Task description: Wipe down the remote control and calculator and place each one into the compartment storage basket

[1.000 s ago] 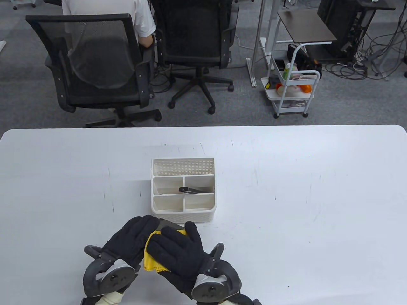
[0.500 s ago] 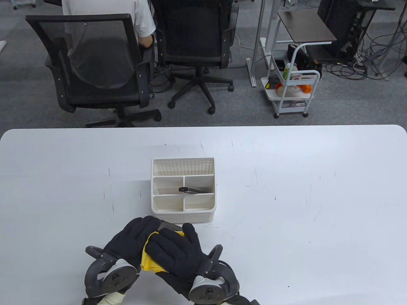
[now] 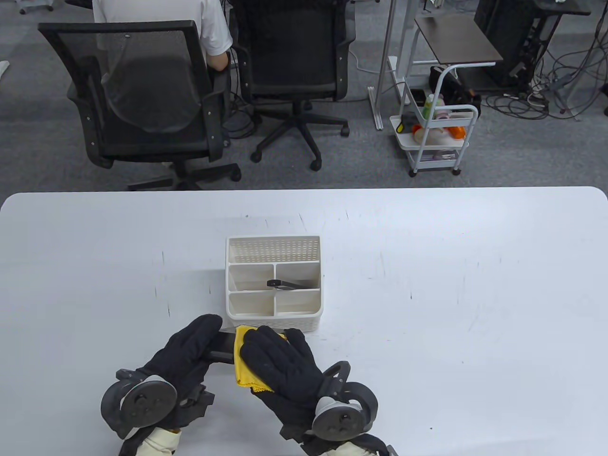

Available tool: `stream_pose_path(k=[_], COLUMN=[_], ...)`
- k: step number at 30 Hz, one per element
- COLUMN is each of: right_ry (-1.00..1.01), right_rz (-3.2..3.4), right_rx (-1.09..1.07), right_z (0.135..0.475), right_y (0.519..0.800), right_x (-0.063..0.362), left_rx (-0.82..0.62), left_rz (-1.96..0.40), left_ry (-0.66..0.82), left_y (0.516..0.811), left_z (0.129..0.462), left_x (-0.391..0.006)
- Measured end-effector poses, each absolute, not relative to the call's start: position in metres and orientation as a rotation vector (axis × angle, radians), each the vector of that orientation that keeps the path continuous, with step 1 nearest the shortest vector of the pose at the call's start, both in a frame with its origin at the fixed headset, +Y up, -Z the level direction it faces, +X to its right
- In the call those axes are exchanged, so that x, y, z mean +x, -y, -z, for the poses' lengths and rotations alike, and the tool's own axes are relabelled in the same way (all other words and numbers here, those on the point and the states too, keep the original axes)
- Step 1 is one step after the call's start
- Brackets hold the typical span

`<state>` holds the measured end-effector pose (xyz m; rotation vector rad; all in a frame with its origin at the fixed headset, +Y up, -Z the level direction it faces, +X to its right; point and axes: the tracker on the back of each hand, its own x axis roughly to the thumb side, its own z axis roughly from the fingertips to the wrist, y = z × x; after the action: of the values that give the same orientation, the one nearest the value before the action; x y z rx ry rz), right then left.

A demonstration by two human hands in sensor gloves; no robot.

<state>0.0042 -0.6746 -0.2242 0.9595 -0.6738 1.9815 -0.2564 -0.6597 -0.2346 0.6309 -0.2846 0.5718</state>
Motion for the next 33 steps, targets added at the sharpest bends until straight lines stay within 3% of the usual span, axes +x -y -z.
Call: stream_pose_path(k=[14,23,33], right_ry=[0.654,0.644,0.633], right_rz=[-1.973,-1.931,-1.92], right_rx=[0.639,0.426,0.247], right_z=[0.253,0.263,0.269], right_y=[0.687,0.687,0.697], right_x=[0.033,0.051,0.079], left_rx=[0.66,0.628,0.639], left_rz=[-0.654,-0.62,-0.435], left_ry=[0.289,0.321,0.345], left_y=[0.643,0.627,0.552], left_z=[0.229,0.243,0.288], left_x=[-0.26,-0.252,-0.222])
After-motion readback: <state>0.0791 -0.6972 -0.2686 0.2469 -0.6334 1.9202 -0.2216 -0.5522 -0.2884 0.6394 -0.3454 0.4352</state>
